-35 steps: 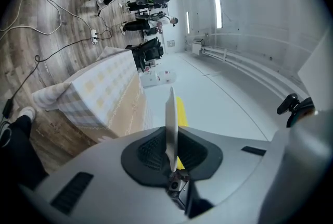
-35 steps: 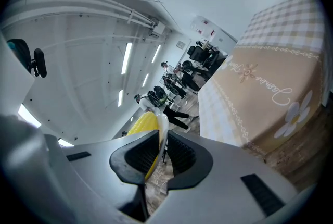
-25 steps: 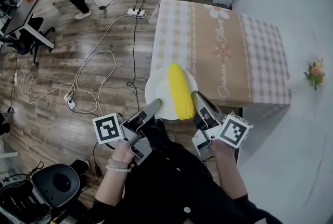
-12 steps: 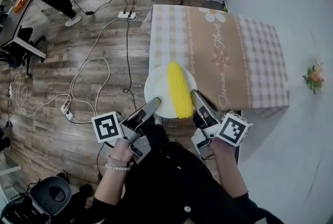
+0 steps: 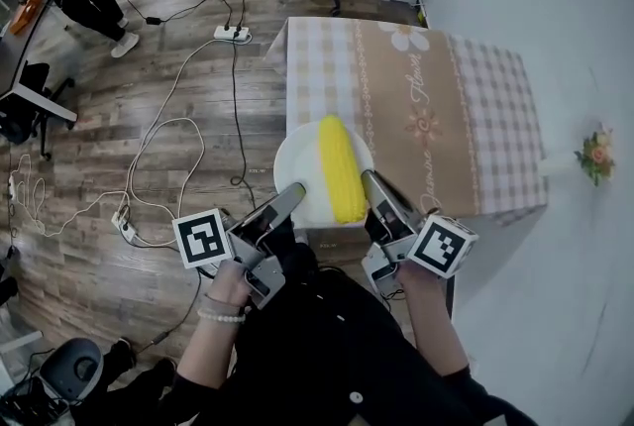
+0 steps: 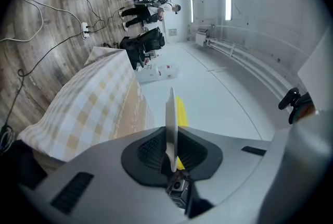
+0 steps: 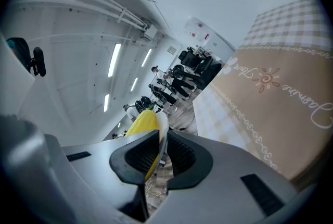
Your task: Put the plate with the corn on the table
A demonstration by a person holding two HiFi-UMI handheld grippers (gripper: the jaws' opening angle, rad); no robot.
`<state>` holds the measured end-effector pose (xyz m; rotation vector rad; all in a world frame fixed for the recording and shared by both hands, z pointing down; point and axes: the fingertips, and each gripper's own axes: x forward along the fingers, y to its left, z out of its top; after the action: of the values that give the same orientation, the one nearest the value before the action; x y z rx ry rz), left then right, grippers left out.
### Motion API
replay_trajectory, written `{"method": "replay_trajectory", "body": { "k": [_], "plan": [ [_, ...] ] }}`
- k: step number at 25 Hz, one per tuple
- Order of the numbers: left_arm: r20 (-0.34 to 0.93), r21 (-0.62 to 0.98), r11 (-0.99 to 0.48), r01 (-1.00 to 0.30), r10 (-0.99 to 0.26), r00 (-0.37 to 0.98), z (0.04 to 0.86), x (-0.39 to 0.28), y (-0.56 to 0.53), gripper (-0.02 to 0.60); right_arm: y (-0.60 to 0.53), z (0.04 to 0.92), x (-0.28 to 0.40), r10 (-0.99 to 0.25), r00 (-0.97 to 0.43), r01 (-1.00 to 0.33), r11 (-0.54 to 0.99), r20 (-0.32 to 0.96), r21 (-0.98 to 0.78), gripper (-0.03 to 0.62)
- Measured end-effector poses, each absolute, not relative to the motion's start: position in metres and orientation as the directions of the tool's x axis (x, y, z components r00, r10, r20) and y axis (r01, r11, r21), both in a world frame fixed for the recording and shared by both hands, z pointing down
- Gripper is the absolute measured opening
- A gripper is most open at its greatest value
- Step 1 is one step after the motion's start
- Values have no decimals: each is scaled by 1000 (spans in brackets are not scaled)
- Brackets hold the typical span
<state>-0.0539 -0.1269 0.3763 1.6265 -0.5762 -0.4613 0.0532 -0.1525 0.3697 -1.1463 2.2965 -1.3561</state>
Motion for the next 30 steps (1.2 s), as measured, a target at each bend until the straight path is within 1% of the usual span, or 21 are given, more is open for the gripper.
{"method": "replay_trajectory", "body": {
  "k": [4,14,21,30],
  "plan": [
    [44,987,-99,-127,-594,804,379,-65,-140,49,-164,375,42,-734,-654,-509,248,182,-824,78],
    [55,986,-97,-134,-568,821,388,-77,-157,48,-177,385,31,-749,-632,-518,218,198,-827,77],
    [61,986,-97,-138,-559,827,393,-72,-163,48,-182,392,36,-751,-621,-531,194,223,-825,77],
    [89,983,-81,-165,-573,815,401,-61,-169,46,-190,400,47,-727,-646,-518,194,233,-833,77]
  ]
}}
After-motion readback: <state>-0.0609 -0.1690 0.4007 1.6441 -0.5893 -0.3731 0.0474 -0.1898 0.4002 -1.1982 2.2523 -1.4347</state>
